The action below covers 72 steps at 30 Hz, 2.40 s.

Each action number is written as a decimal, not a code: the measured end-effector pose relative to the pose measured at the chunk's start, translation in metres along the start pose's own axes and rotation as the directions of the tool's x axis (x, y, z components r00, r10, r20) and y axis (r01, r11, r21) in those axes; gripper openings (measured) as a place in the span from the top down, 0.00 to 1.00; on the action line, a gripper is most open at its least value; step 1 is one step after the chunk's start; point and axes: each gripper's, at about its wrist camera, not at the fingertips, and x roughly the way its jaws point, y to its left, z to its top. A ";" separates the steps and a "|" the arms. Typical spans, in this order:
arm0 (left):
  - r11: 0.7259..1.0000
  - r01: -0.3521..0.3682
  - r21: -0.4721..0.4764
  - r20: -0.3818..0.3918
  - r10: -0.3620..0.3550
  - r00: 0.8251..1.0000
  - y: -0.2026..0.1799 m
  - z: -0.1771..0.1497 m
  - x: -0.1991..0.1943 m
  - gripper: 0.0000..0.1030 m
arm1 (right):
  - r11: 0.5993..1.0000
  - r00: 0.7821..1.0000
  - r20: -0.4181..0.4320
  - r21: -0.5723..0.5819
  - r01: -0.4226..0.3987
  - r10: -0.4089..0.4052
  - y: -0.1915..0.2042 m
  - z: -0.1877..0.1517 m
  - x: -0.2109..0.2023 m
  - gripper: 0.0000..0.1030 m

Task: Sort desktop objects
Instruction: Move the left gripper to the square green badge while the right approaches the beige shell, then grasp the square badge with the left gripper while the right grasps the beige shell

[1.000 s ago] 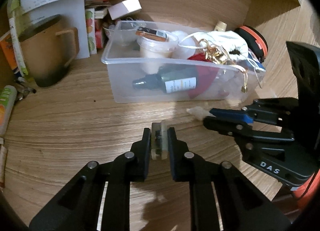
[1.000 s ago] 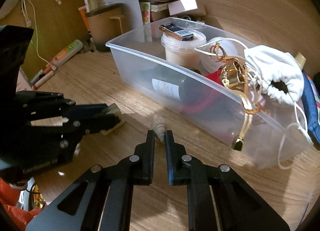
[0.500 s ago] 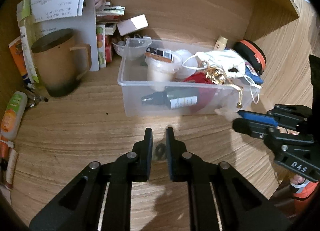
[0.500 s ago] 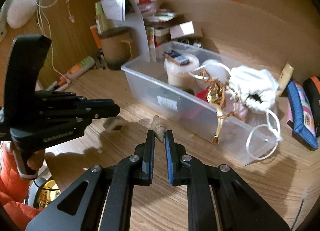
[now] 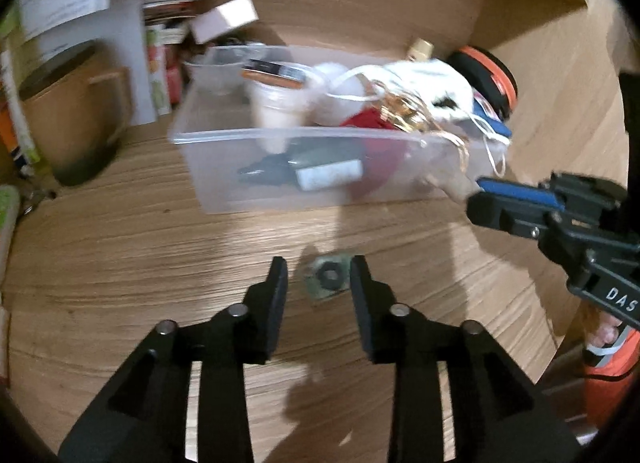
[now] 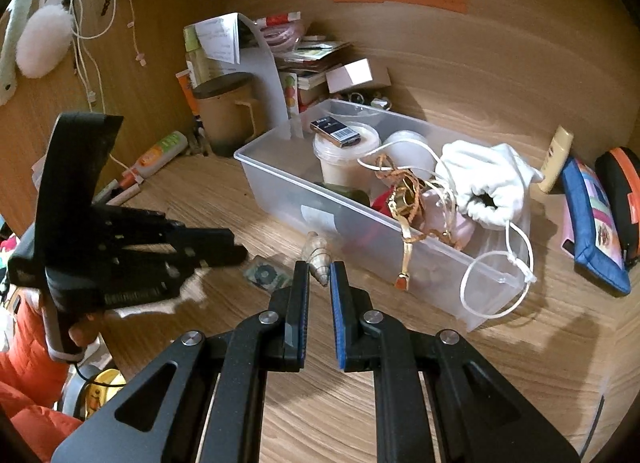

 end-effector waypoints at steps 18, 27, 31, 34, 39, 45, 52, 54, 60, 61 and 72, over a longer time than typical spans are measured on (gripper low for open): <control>0.993 -0.096 0.066 -0.007 0.097 0.995 -0.020 -0.002 0.017 0.52 | 1.000 1.000 0.018 0.024 -0.008 0.008 -0.016 -0.008 -0.007 0.91; 0.993 -0.108 0.055 -0.033 0.110 0.993 -0.018 -0.005 0.031 0.68 | 0.999 0.999 0.015 0.031 -0.028 0.028 -0.018 -0.009 -0.005 0.91; 0.992 -0.118 0.046 -0.023 0.119 0.993 -0.017 -0.007 0.030 0.68 | 0.999 0.999 0.029 0.027 -0.027 0.026 -0.018 -0.007 -0.010 0.91; 0.990 -0.132 0.043 -0.010 0.132 0.991 -0.015 -0.008 0.026 0.68 | 0.999 0.999 0.035 0.035 -0.027 0.026 -0.020 -0.006 -0.011 0.91; 0.989 -0.141 0.035 0.021 0.141 0.990 -0.012 -0.003 0.013 0.68 | 0.998 0.999 0.039 0.048 -0.032 0.030 -0.023 -0.004 -0.011 0.91; 0.990 -0.139 0.026 0.076 0.137 0.988 -0.006 0.010 -0.006 0.71 | 0.998 0.997 0.070 0.048 -0.033 0.030 -0.026 0.004 -0.017 0.91; 0.992 -0.124 -0.013 0.126 0.124 0.984 0.004 0.035 -0.022 0.71 | 0.998 0.994 0.102 0.060 -0.032 0.026 -0.036 0.014 -0.024 0.91; 0.994 -0.103 -0.023 0.124 0.105 0.987 0.010 0.037 -0.024 0.71 | 0.997 0.994 0.103 0.066 -0.030 0.023 -0.040 0.016 -0.024 0.91; 0.995 -0.100 0.010 0.053 0.100 0.994 0.009 0.018 -0.007 0.67 | 0.996 0.995 0.096 0.082 -0.034 0.026 -0.048 0.015 -0.021 0.91; 0.994 -0.106 0.016 0.032 0.106 0.994 0.008 0.013 -0.001 0.66 | 0.996 0.995 0.093 0.083 -0.035 0.027 -0.049 0.014 -0.020 0.91; 0.989 -0.141 0.037 -0.041 0.143 0.989 0.004 -0.003 0.029 0.66 | 0.995 0.997 0.066 0.086 -0.046 0.041 -0.049 0.011 -0.009 0.91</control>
